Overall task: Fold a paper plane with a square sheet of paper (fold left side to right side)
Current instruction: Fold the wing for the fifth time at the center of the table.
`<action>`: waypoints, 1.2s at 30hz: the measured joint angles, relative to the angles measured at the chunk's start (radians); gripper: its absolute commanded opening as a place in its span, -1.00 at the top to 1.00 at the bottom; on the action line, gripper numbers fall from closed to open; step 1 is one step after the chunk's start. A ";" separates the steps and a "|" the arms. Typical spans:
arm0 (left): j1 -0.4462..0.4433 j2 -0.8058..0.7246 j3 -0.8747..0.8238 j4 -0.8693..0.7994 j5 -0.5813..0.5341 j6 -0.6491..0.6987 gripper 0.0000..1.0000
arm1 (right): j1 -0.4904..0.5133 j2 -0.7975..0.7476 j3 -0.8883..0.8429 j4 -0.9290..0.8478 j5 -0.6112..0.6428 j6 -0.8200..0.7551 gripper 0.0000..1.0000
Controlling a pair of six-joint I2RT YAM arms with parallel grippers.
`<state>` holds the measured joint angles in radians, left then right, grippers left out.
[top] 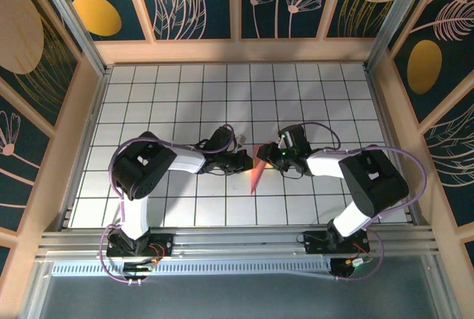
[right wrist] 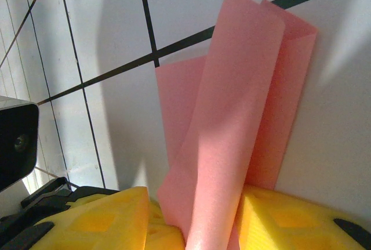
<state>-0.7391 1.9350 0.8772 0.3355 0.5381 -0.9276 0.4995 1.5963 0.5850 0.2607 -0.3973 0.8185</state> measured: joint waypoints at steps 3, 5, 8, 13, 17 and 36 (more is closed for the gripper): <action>-0.002 0.000 0.001 -0.004 -0.006 0.000 1.00 | 0.000 0.000 0.000 0.000 0.000 0.000 0.12; -0.004 0.000 0.005 -0.012 -0.012 0.000 1.00 | 0.000 0.000 0.000 0.000 -0.001 0.000 0.12; -0.008 0.000 0.011 -0.026 -0.024 0.000 1.00 | 0.000 -0.001 0.000 0.001 -0.003 0.001 0.11; -0.015 -0.001 0.024 -0.056 -0.037 0.000 1.00 | 0.000 -0.005 0.000 0.001 -0.003 0.004 0.09; -0.020 -0.004 0.032 -0.076 -0.055 0.000 1.00 | 0.000 -0.010 -0.001 0.001 -0.003 0.009 0.07; -0.039 -0.004 0.076 -0.157 -0.106 0.015 1.00 | -0.043 -0.143 -0.012 -0.115 0.026 -0.008 0.18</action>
<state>-0.7784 1.9312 0.9531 0.1787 0.4316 -0.9127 0.4561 1.4536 0.5732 0.1459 -0.3714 0.8104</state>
